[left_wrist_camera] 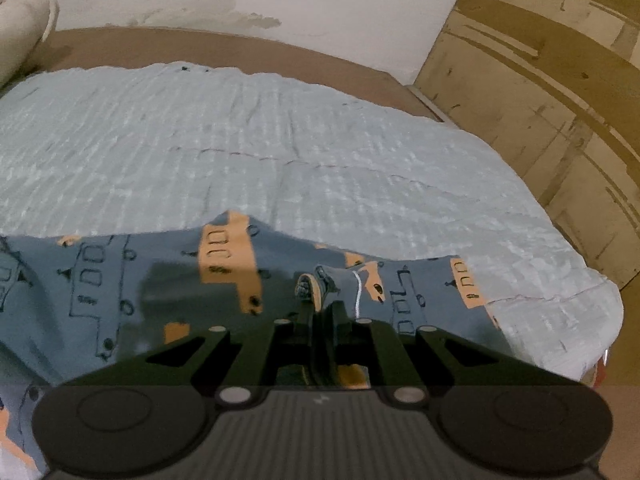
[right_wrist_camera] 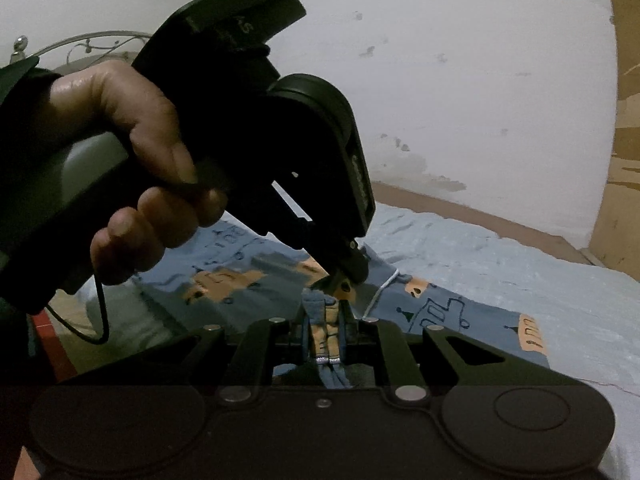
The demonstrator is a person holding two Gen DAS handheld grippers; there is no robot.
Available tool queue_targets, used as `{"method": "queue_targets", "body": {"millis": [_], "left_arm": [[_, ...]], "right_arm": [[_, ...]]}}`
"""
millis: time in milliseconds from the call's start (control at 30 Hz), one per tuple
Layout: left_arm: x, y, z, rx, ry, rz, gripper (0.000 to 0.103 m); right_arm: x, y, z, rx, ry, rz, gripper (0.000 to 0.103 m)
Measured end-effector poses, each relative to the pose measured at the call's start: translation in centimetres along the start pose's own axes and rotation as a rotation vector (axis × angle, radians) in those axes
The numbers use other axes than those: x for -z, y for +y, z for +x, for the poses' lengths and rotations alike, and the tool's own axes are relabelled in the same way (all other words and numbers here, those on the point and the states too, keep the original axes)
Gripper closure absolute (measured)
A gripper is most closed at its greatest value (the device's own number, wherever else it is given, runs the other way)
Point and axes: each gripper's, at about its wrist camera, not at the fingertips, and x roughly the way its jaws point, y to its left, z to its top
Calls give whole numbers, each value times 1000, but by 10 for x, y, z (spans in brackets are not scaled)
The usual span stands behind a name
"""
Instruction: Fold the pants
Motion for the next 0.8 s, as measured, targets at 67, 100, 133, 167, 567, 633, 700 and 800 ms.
{"method": "queue_targets", "body": {"millis": [67, 100, 133, 167, 567, 633, 700, 800], "left_arm": [[2, 5, 0, -1, 2, -6, 95], [3, 7, 0, -1, 4, -8, 95], [4, 8, -1, -2, 5, -9, 95], [5, 10, -1, -3, 7, -11, 95], [13, 23, 7, -12, 24, -41, 95], [14, 23, 7, -13, 23, -41, 94], [15, 23, 7, -14, 23, -42, 94], [14, 22, 7, -17, 24, -43, 94]], "right_arm": [[0, -1, 3, -10, 4, -1, 89], [0, -6, 6, -14, 7, 0, 89], [-1, -5, 7, -18, 10, 0, 89], [0, -4, 7, -23, 13, 0, 89], [-1, -12, 23, -53, 40, -7, 89], [0, -13, 23, -55, 39, -6, 89], [1, -11, 20, -56, 37, -3, 88], [4, -11, 22, -57, 33, 2, 88]]}}
